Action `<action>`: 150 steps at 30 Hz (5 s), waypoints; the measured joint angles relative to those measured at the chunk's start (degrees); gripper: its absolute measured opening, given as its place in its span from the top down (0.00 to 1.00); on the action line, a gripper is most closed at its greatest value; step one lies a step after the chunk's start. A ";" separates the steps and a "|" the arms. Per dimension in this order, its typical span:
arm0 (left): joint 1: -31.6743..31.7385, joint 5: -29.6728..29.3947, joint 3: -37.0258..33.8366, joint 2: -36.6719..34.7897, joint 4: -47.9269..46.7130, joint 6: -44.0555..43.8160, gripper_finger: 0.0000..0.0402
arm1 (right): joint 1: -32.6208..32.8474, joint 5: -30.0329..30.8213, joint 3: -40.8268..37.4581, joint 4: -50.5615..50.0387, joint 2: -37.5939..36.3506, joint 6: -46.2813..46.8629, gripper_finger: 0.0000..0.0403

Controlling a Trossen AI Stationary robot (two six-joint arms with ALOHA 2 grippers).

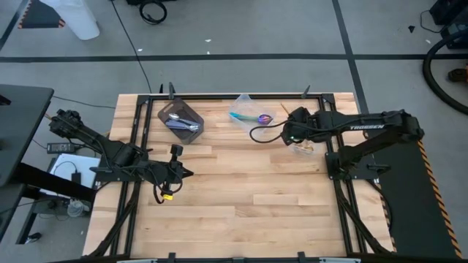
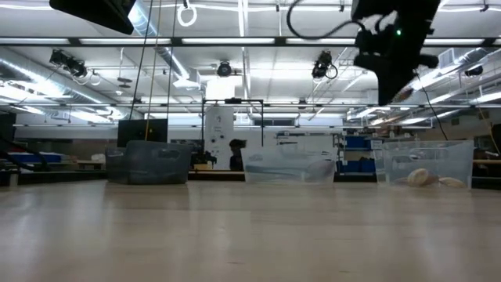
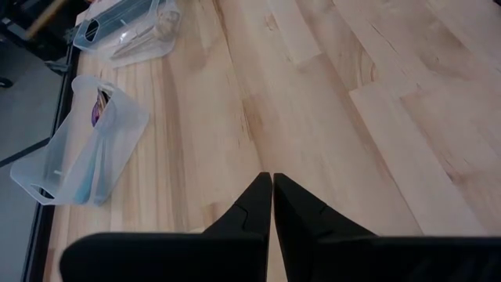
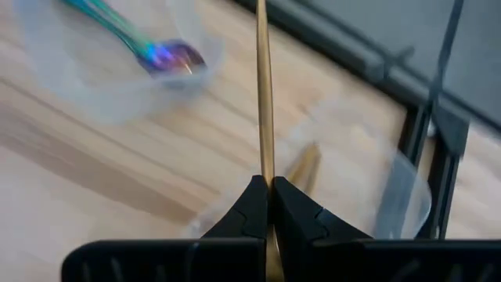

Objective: Sort silverware by color (type)
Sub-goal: Put the gold spoon into the right transparent bin, then return to Home Position

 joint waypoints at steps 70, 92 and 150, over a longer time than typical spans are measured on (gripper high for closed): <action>0.00 0.00 0.00 -0.01 -0.01 0.02 0.94 | -13.40 -9.35 -20.16 24.89 -1.36 -22.82 0.96; -0.02 0.00 0.00 -0.01 0.00 -0.37 0.94 | -15.68 -9.33 -20.15 19.07 -1.36 -11.82 0.95; -0.01 0.00 0.02 -0.02 -0.12 -1.87 0.94 | -8.03 -12.62 -17.68 28.27 -14.05 -26.38 0.78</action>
